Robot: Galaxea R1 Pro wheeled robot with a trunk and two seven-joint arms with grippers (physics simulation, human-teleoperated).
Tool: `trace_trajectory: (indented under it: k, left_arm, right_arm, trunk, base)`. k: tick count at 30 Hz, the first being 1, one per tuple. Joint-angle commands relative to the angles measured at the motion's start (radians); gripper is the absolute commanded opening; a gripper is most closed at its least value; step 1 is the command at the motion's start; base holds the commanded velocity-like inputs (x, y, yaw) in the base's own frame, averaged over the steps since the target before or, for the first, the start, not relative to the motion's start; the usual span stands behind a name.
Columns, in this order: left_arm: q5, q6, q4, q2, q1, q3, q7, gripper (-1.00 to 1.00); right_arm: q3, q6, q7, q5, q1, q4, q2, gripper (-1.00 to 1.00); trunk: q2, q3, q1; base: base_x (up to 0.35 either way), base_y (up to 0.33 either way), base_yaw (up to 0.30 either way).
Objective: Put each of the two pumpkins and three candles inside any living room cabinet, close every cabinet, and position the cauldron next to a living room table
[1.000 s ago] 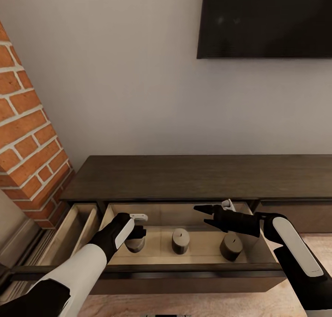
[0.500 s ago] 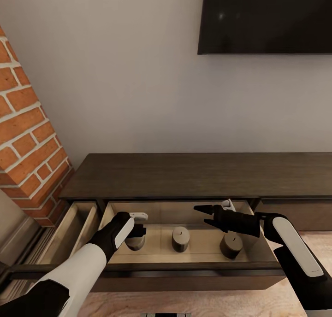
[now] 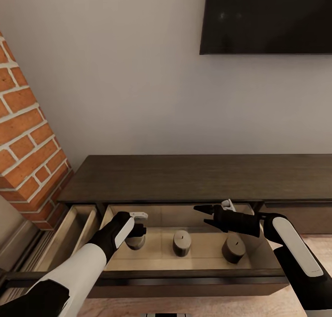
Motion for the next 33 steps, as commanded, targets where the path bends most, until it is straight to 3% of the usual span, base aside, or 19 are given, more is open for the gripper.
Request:
trace_trajectory:
  k: [1, 19, 33]
  left_arm:
    - [0.010, 0.003, -0.002, 0.000, -0.001, -0.005, 0.010, -1.00]
    - [0.010, 0.003, -0.004, 0.002, -0.001, -0.005, 0.010, -1.00]
    - [0.010, 0.003, -0.005, 0.001, -0.001, -0.005, 0.010, -1.00]
  right_arm:
    - [0.001, 0.000, -0.010, -0.010, -0.001, -0.001, -0.001, 1.00]
    - [0.001, 0.000, -0.010, -0.010, -0.001, -0.001, -0.002, 1.00]
    - [0.001, 0.000, -0.010, -0.010, -0.001, -0.002, -0.002, 1.00]
  trunk:
    - [0.000, -0.001, 0.000]
    - [0.000, -0.001, 0.000]
    - [-0.003, -0.043, 0.005]
  base:
    - [0.010, 0.002, 0.000]
    - [0.001, 0.000, 0.000]
    - [0.000, 0.000, 0.000]
